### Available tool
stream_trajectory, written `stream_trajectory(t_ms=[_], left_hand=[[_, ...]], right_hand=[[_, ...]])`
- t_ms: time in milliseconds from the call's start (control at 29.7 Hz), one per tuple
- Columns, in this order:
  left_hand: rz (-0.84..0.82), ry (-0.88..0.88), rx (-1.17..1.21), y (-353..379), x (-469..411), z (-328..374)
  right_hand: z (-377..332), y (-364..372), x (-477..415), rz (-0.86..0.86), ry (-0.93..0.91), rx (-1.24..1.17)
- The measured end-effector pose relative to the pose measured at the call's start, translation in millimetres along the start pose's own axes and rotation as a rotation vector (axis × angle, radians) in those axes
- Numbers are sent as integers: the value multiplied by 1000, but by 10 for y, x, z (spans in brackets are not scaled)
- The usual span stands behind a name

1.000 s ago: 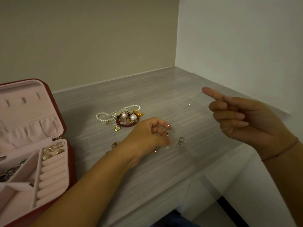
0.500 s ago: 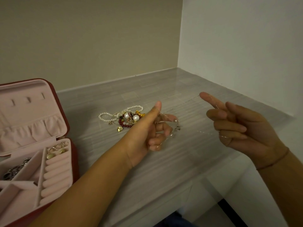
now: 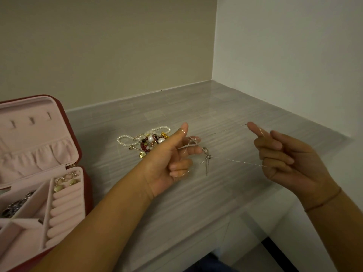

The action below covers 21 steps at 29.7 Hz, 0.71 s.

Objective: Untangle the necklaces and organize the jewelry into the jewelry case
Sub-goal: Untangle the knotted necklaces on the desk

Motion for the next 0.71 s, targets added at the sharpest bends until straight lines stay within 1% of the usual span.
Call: stream_trajectory(t_ms=[101, 135, 236, 269, 438, 505, 606, 640, 707], left_hand=[[-47, -40, -14, 24, 19, -8], [-44, -36, 2, 25, 14, -6], [-34, -25, 49, 16, -1, -5], [-39, -28, 57, 20, -1, -8], [-68, -33, 63, 53, 21, -10], [-89, -36, 74, 56, 32, -4], [-133, -34, 62, 78, 56, 6], [-146, -31, 54, 92, 64, 9], [-158, -26, 49, 108, 76, 15]], right_hand=[[20, 24, -33, 90, -28, 70], [26, 29, -46, 167, -46, 108], [55, 77, -46, 536, -138, 362], [85, 105, -58, 597, -138, 438], [189, 186, -121, 815, -97, 902], [199, 232, -139, 886, -127, 1092], [216, 281, -178, 1011, -163, 1459], [240, 330, -201, 1037, -208, 1563], [312, 431, -261, 1007, -291, 1628]])
Point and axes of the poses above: each hand's wrist, its own x-axis away from the middle knuckle, its own y-axis out of the palm, z = x × y, the point moved 3 cm from there along -x, towards the middle knuckle, and after that the axes turned 8 degrees about y, right-handed, at the moved point
